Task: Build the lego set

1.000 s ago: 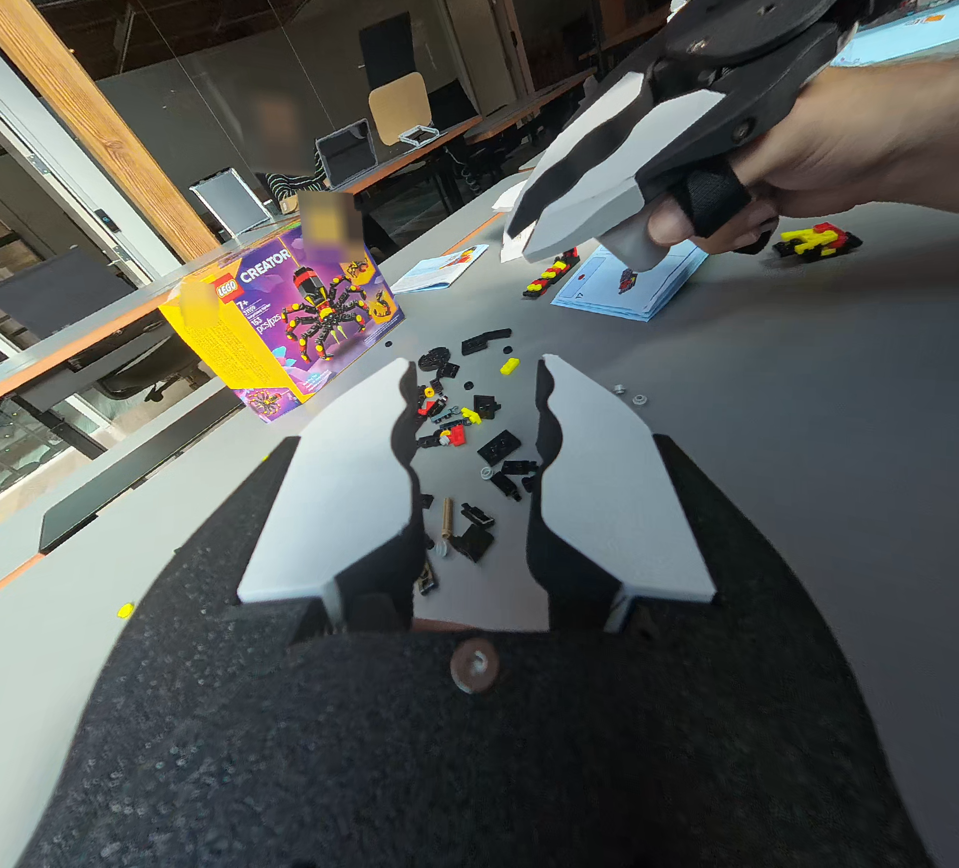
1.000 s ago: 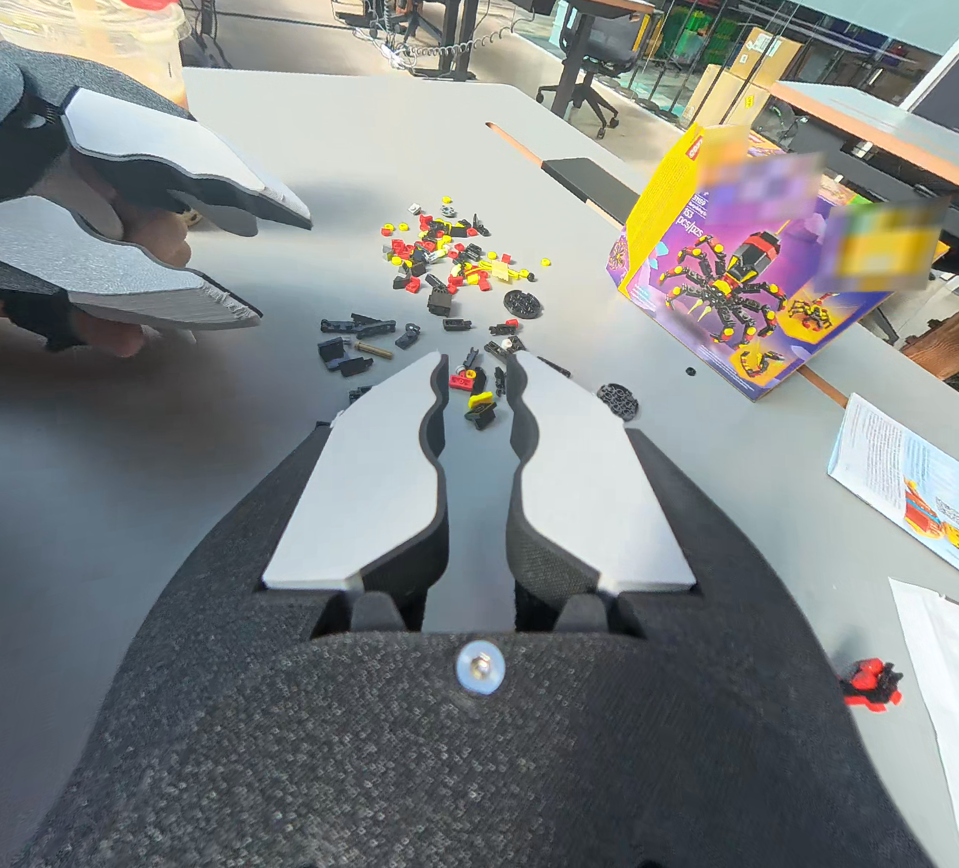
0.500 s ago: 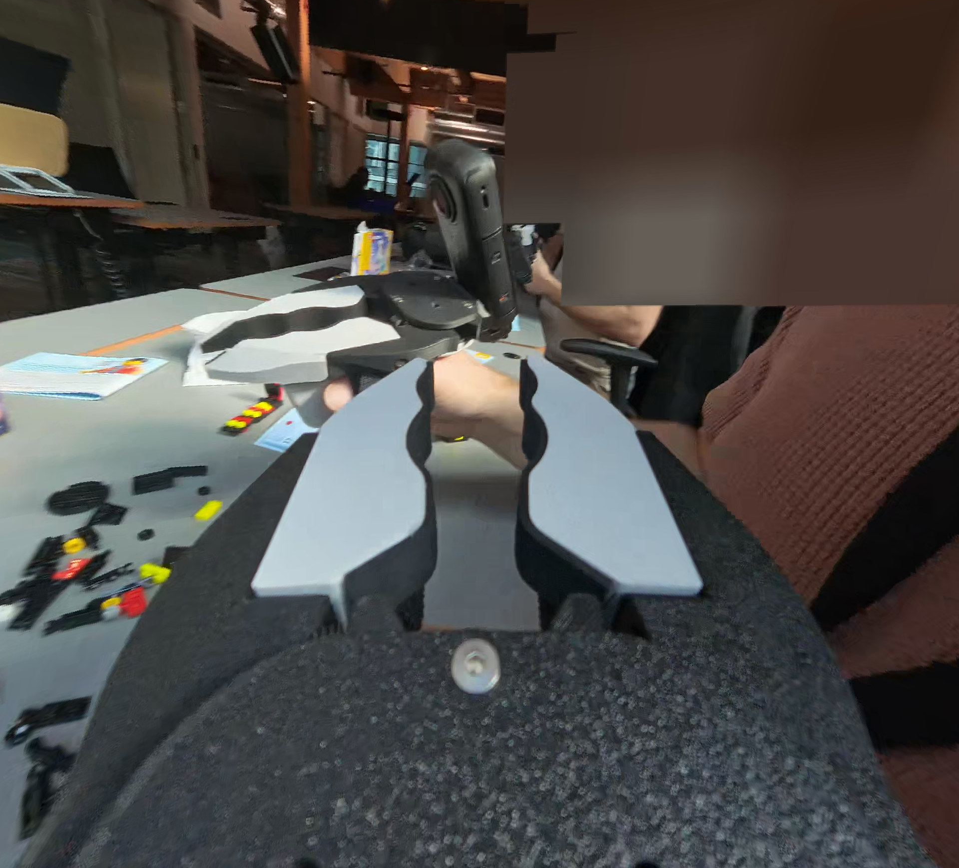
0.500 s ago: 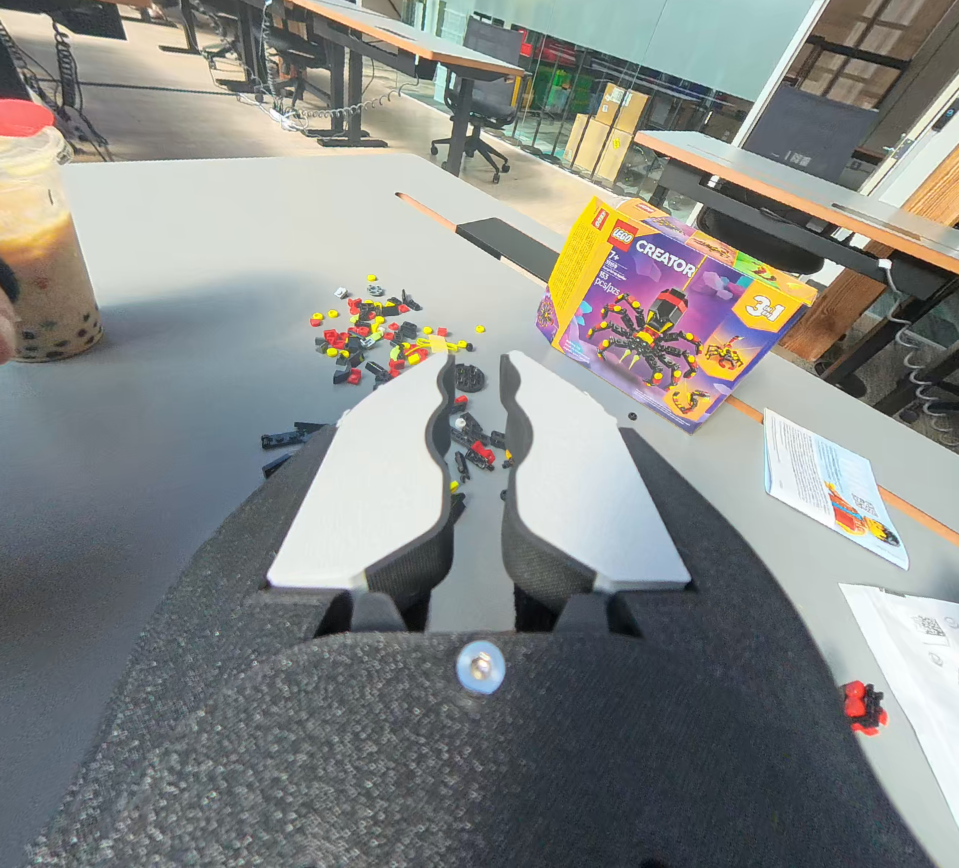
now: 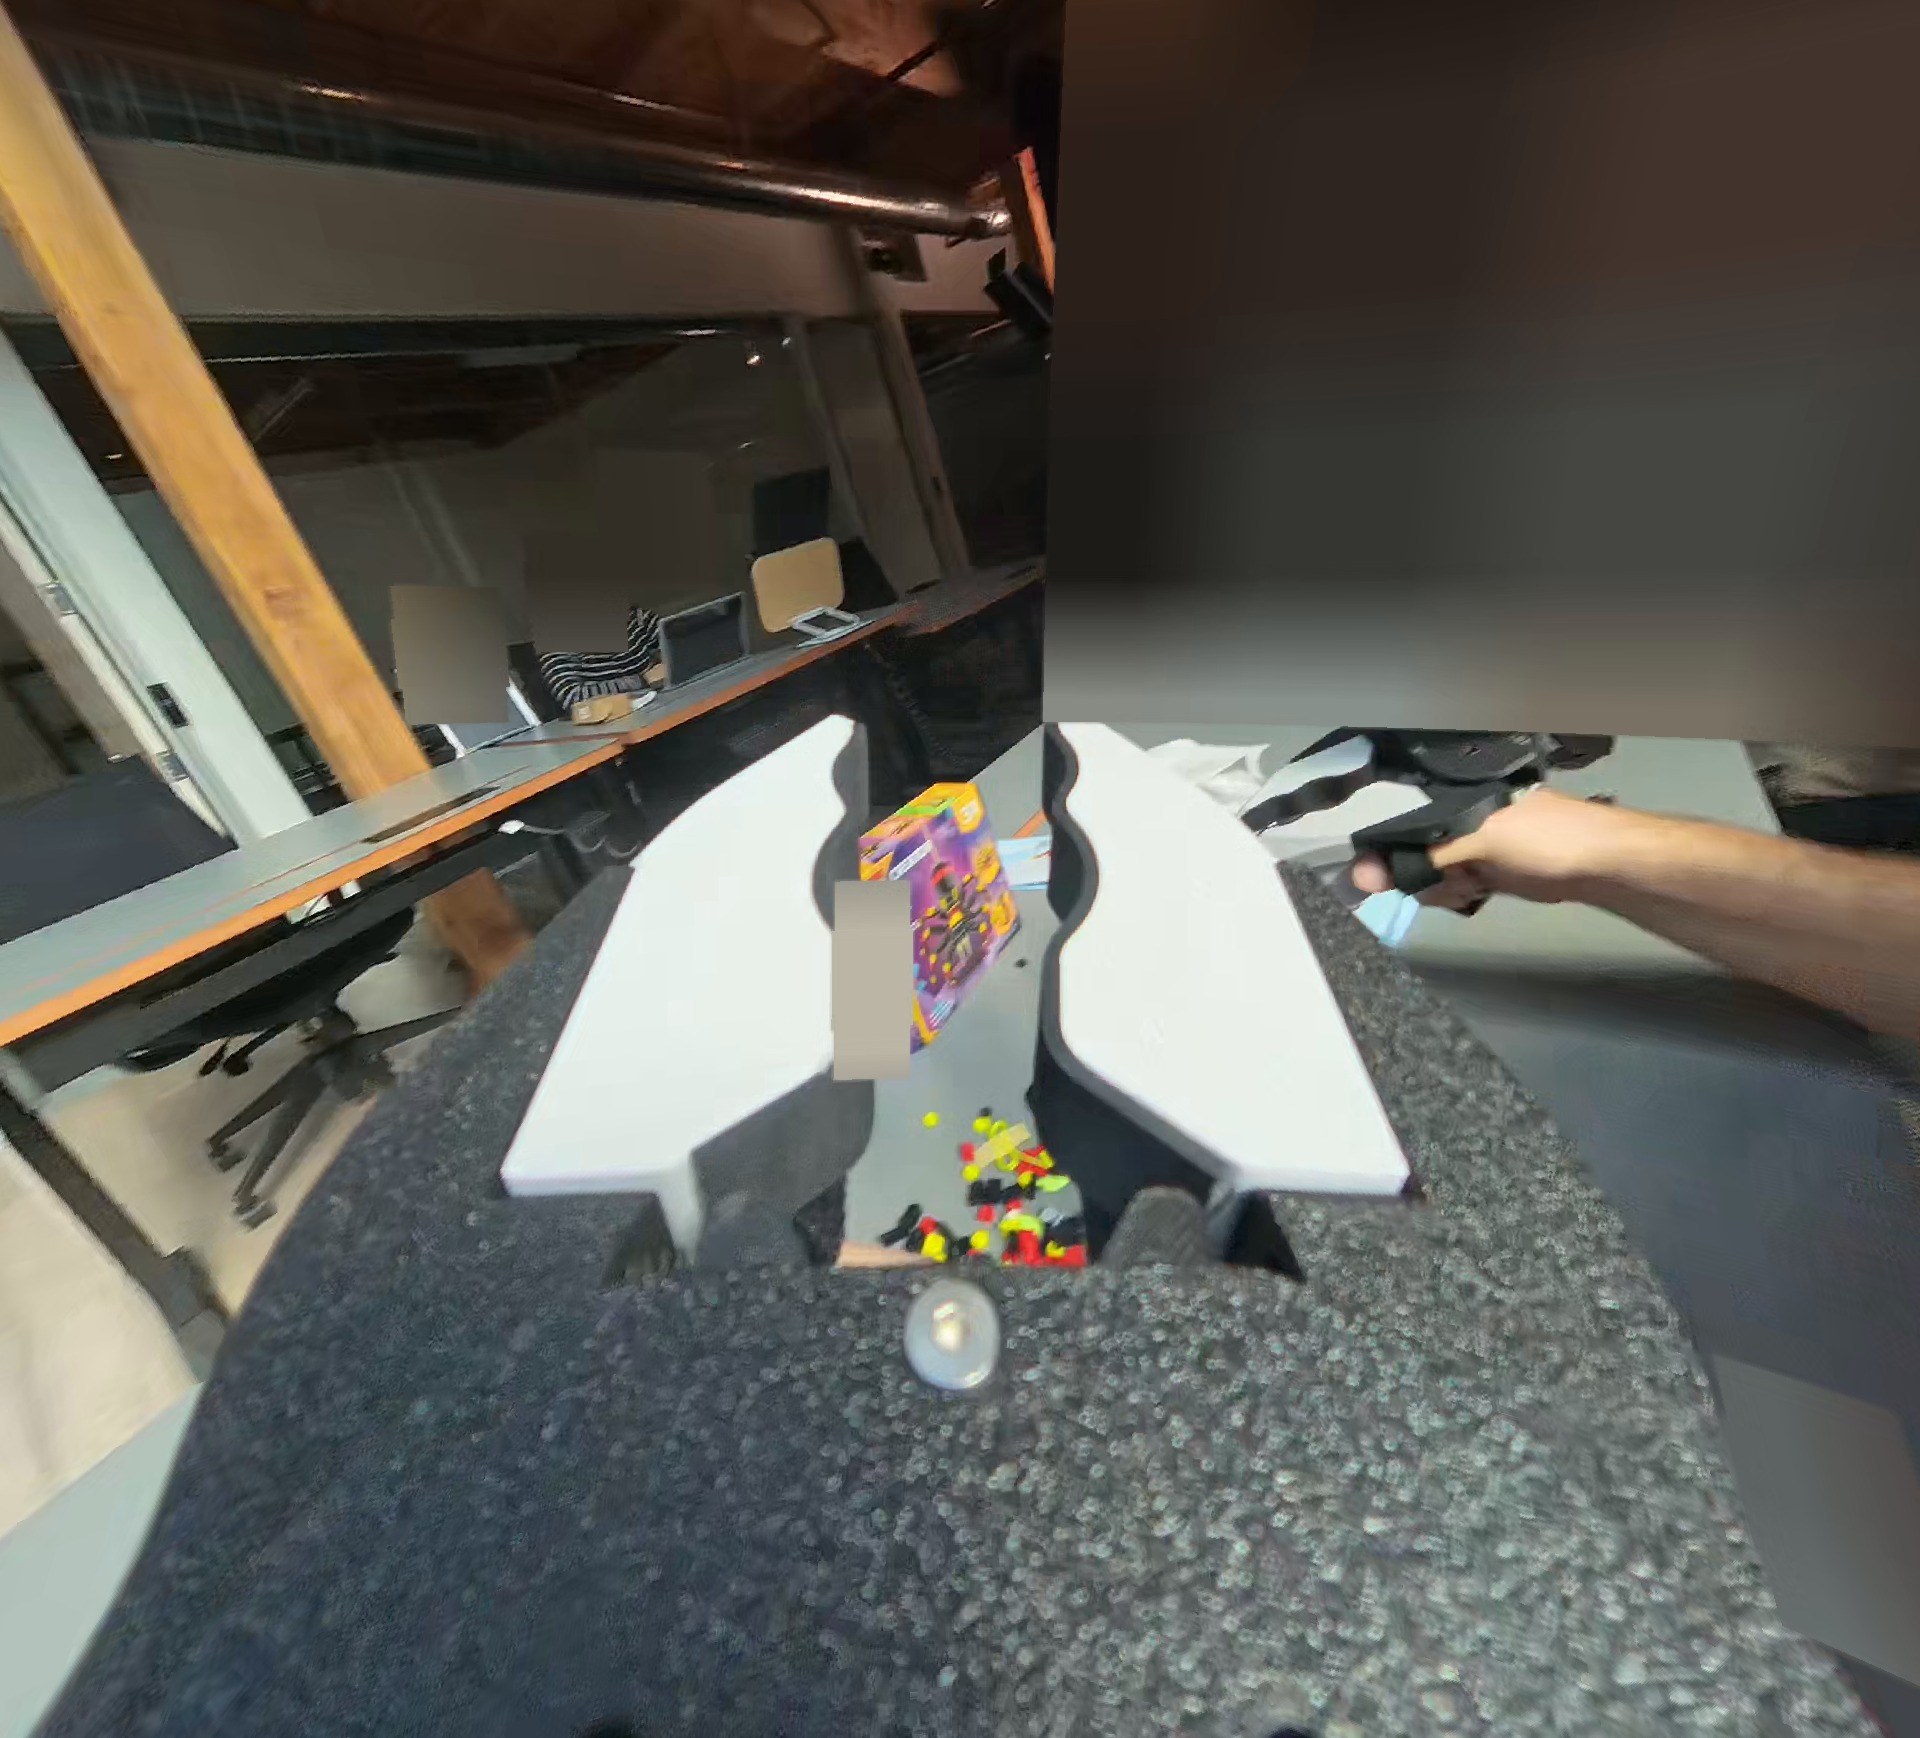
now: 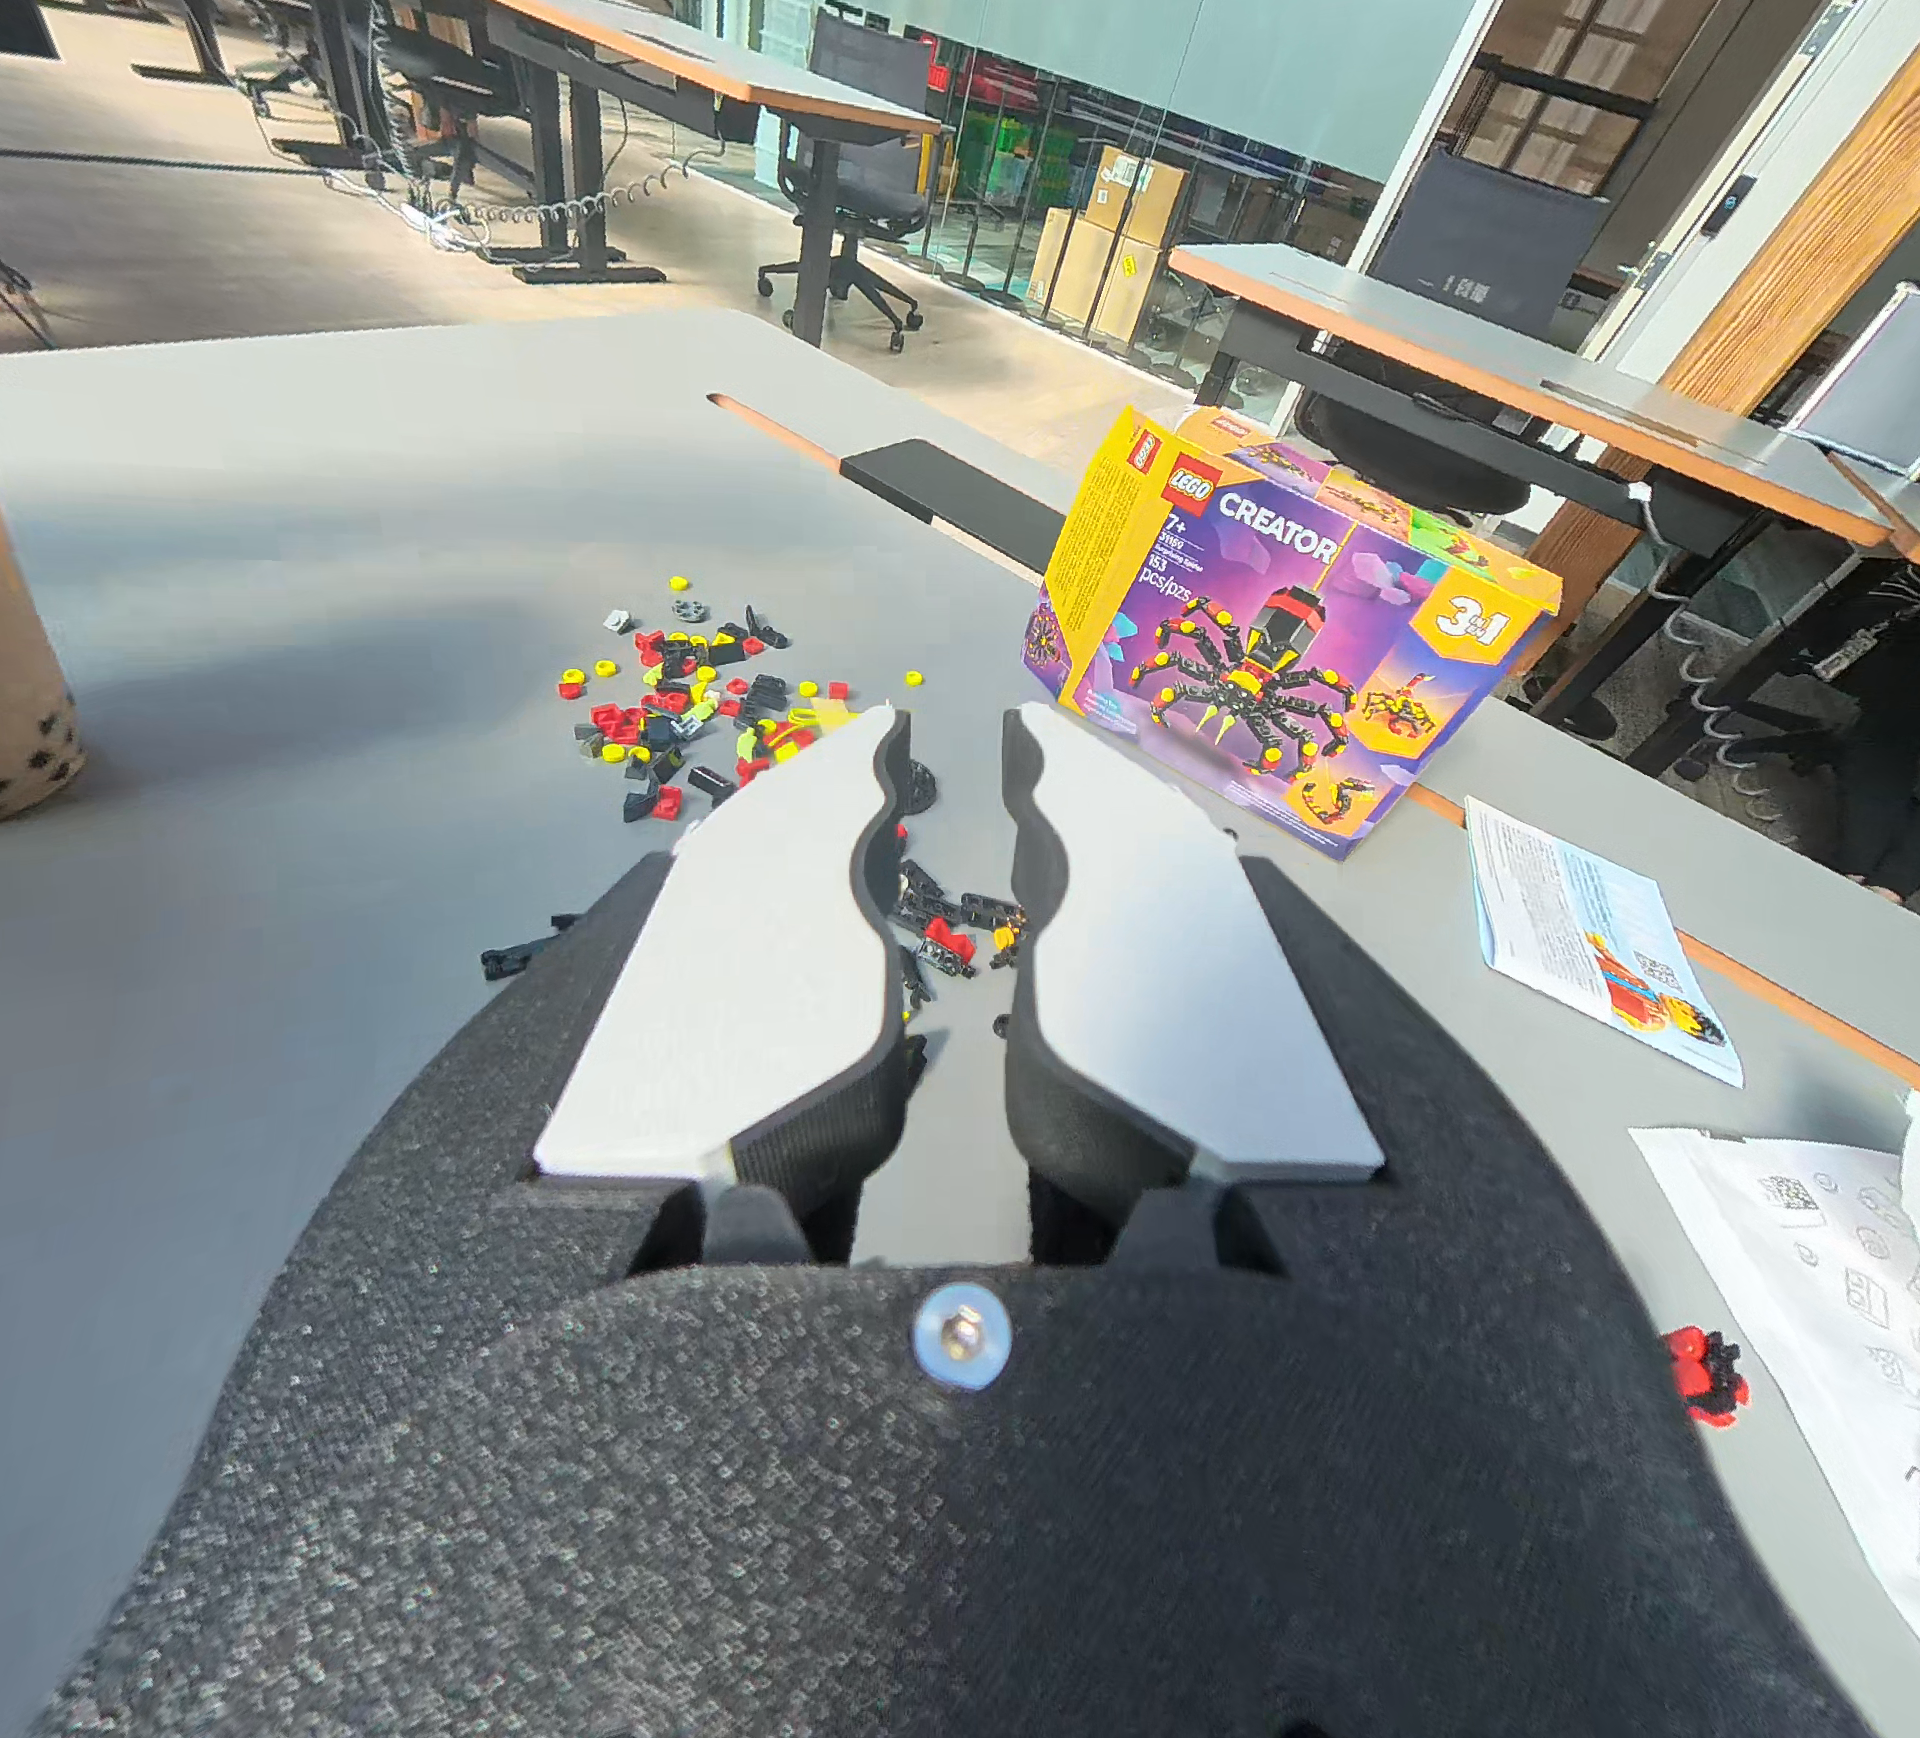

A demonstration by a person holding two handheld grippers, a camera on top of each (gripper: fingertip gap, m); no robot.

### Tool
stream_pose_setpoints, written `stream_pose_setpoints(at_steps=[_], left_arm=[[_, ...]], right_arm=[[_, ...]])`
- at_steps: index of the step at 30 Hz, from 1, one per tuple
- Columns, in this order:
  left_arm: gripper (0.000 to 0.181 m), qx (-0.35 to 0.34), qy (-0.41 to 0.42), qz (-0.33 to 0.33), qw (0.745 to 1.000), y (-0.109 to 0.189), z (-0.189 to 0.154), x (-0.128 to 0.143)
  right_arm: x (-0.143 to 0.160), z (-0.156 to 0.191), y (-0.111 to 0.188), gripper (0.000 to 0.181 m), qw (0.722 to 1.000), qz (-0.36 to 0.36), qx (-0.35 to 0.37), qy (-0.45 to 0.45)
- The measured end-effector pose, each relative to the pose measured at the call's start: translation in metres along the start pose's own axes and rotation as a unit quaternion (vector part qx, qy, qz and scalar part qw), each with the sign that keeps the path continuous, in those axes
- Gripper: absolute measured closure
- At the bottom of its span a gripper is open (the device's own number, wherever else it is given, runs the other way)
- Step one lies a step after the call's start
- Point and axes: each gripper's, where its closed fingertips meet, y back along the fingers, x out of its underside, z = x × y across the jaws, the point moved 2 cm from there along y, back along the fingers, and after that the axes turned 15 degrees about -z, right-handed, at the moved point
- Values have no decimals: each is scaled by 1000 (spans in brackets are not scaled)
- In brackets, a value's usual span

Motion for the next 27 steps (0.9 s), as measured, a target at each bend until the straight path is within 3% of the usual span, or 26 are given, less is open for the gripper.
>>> stream_pose_setpoints(at_steps=[2, 4, 7, 10, 12, 20, 24, 27], left_arm=[[150, -64, -68, 74, 993, 27, 56, 57], [154, -106, -85, 119, 984, 50, 93, 118], [161, -127, -97, 154, 975, 64, 111, 190], [169, -119, -76, 155, 978, 57, 107, 228], [181, -113, -55, 153, 980, 52, 103, 242], [177, -88, -73, 154, 981, 50, 91, 256], [178, -93, -81, 134, 983, 50, 91, 251], [178, -83, -80, 143, 983, 50, 88, 256]], right_arm=[[20, 0, -8, 166, 999, 43, -13, -4], [39, 0, -15, 170, 996, 81, -24, 0], [43, -1, -23, 176, 995, 92, -26, 3], [39, -6, -26, 181, 997, 80, -16, -10], [40, -12, -24, 181, 997, 78, 0, -12], [76, -18, -16, 181, 990, 142, 12, 2], [107, -4, -26, 181, 969, 238, -58, -5], [121, 1, -38, 160, 953, 291, -73, 39]])
